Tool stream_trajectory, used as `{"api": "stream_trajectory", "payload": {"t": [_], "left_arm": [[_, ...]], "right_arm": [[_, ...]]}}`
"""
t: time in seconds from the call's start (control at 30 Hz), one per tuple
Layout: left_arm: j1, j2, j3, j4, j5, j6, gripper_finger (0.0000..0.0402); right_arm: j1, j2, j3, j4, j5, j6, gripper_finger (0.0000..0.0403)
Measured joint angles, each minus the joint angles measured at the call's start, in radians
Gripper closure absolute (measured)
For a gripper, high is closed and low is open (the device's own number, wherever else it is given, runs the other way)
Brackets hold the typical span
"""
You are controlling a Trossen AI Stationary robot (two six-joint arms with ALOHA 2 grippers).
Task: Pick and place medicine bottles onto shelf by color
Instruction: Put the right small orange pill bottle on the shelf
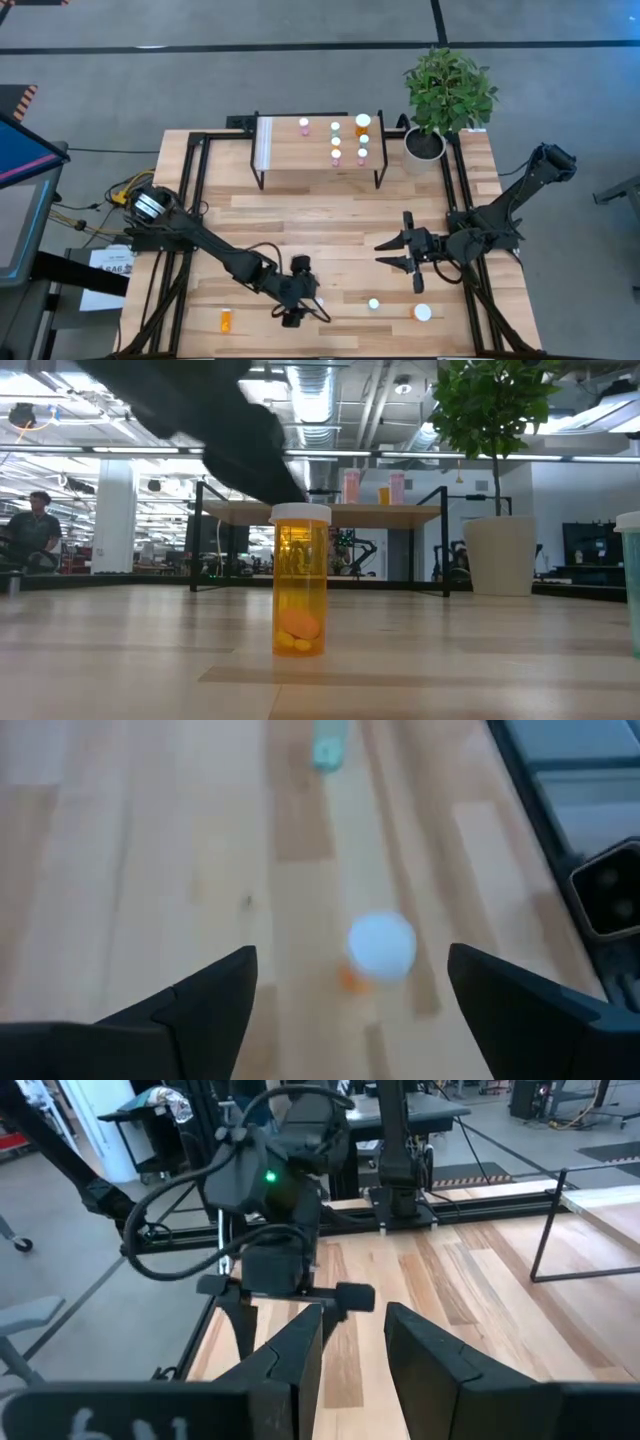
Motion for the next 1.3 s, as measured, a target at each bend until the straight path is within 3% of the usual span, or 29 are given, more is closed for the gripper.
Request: {"api": "stream_trajectory", "payload": {"t": [0.43, 0.8, 1.3], "left_arm": [[-0.001, 0.082, 0.052, 0.007, 0.030, 0.008, 0.0093], [-0.001, 0.082, 0.051, 0.012, 0.033, 0.003, 0.0197], [-0.002, 0.081, 0.051, 0.012, 0.035, -0.010, 0.0302]], "right_arm": [[0.006, 0.000, 0.000, -0.012, 0.000, 0.005, 0.0269], [0.006, 0.000, 0.000, -0.015, 0.000, 0.009, 0.0268], [0.006, 0.000, 0.000, -0.015, 0.000, 0.008, 0.0268]]}}
